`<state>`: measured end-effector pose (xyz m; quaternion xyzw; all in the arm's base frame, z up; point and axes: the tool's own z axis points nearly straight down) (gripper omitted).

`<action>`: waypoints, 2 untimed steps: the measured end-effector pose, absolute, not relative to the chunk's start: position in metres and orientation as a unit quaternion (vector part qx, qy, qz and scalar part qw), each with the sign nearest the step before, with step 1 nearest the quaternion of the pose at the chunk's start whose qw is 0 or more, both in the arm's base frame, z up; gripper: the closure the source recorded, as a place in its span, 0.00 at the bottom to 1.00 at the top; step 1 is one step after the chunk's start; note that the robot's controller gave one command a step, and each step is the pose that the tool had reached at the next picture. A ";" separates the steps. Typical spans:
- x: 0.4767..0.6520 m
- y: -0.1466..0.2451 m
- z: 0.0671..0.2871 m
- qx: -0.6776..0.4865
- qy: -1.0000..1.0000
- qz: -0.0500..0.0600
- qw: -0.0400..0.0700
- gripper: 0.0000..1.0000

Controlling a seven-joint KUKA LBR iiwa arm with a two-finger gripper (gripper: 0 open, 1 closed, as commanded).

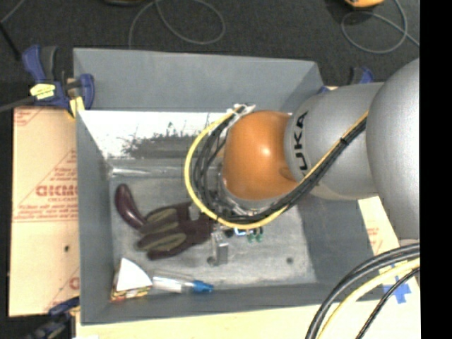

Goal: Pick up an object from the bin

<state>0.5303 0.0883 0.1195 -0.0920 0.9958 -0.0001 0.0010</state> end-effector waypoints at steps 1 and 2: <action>0.538 0.091 0.105 -0.044 0.999 0.001 0.001 0.00; 0.540 0.092 0.074 -0.123 0.992 0.000 0.004 1.00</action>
Offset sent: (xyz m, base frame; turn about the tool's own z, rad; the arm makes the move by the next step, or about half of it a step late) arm 0.0064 0.0047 -0.0495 -0.0649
